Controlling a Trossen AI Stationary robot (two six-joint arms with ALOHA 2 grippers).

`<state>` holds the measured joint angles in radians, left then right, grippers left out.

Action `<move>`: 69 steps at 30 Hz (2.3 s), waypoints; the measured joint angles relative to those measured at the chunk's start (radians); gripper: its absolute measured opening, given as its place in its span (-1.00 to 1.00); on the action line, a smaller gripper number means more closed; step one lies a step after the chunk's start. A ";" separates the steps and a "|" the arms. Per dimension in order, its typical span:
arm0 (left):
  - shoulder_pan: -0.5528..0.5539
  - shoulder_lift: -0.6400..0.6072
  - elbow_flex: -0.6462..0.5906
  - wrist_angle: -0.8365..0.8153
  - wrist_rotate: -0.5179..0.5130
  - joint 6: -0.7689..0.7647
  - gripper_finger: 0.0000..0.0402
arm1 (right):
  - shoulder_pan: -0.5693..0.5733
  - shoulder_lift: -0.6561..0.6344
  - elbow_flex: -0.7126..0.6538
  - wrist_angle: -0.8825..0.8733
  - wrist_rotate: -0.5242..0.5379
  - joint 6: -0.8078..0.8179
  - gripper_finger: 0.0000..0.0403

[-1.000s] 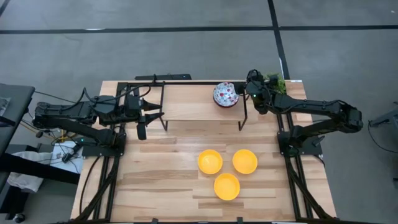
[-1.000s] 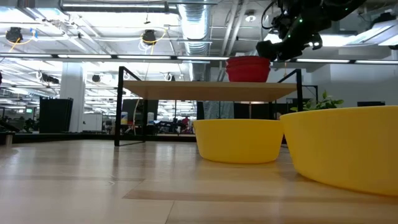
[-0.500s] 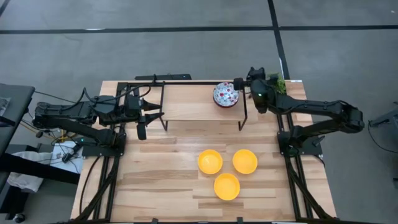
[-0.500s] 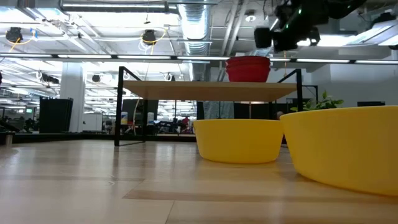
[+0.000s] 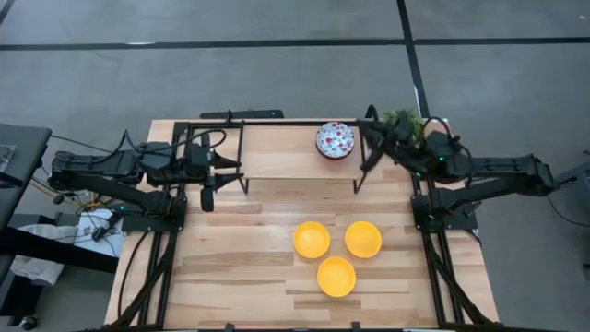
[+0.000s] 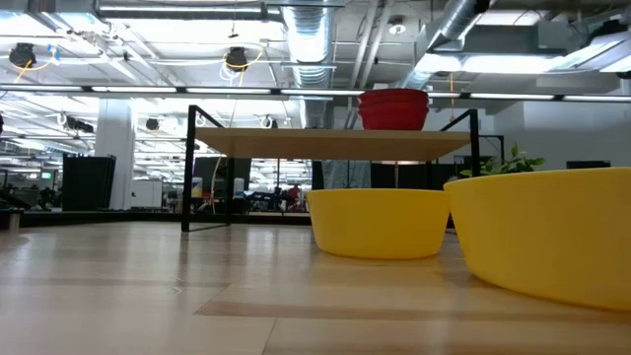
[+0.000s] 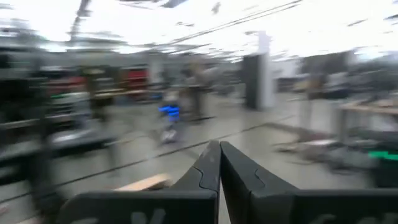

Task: Pick & Place Mini bowls
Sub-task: Put the top left yellow bowl on the shelf

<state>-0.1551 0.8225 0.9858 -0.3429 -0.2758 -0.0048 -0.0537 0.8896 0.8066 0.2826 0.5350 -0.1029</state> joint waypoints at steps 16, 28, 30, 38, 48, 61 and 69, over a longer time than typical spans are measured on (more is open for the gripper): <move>-0.079 0.261 0.000 -0.022 0.269 0.000 -0.40 | 0.389 0.056 0.000 -0.249 -0.071 0.287 -1.00; -0.180 0.678 0.000 0.266 0.247 0.000 -0.40 | 0.594 0.006 0.000 -0.393 -0.083 0.398 -1.00; -0.198 0.735 0.000 0.318 0.243 0.027 -0.40 | 0.627 -0.010 0.000 -0.435 -0.096 0.447 -1.00; -0.254 0.894 0.000 0.348 0.077 0.045 -0.40 | 0.740 -0.047 0.000 -0.605 -0.117 0.567 -1.00; -0.264 0.954 0.000 0.353 0.055 0.062 -0.40 | 0.765 -0.006 0.000 -0.932 -0.198 0.655 -1.00; -0.238 0.954 0.000 0.359 -0.032 0.372 -0.40 | 0.765 0.078 0.000 -1.116 -0.198 0.761 -1.00; -0.220 0.954 0.000 0.360 0.066 0.456 -0.40 | 0.765 0.100 0.000 -1.113 -0.196 0.760 -1.00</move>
<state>-0.3748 1.7763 0.9859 0.0170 -0.2100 0.4515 0.7113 0.9894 0.8063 -0.8299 0.3386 0.6575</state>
